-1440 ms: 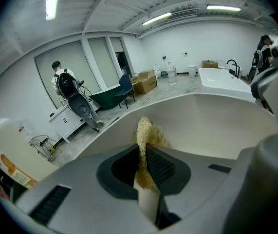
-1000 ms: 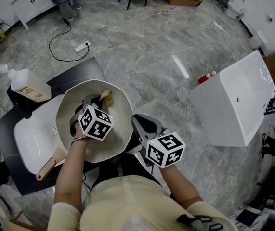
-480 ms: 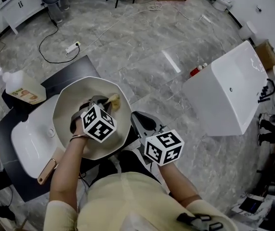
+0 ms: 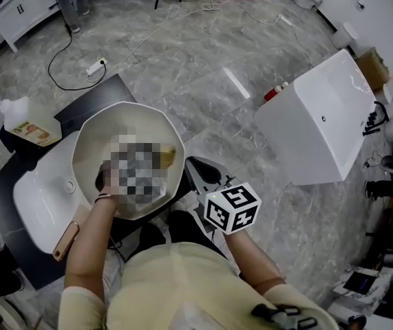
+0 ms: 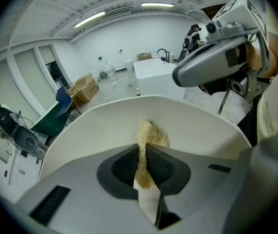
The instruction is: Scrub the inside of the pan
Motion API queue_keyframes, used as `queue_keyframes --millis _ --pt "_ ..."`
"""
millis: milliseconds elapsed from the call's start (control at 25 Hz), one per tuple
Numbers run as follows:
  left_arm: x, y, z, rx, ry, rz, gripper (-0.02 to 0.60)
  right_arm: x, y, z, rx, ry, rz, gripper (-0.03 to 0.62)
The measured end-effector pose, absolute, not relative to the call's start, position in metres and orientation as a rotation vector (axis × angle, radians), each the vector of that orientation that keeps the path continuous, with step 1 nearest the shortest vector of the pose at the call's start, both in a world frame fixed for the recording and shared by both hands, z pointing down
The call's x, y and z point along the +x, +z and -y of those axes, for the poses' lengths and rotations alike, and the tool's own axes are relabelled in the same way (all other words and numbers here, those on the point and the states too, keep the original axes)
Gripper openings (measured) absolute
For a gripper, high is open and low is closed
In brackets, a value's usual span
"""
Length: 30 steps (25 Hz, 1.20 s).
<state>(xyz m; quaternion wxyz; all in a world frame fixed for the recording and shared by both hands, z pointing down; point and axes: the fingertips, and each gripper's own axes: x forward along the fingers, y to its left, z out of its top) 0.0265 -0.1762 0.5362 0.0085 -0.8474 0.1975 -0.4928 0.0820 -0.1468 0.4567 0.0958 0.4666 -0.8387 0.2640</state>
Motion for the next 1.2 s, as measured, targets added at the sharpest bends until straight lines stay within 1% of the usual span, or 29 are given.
queue_keyframes --millis 600,1200 --pt "0.017 0.530 0.109 -2.555 -1.638 -0.192 0.038 0.068 0.451 0.126 1.381 0.745 2.490 0.017" --pt "-0.023 0.531 0.071 -2.421 -1.813 0.061 0.039 0.042 0.443 0.126 1.258 0.685 2.539 0.017"
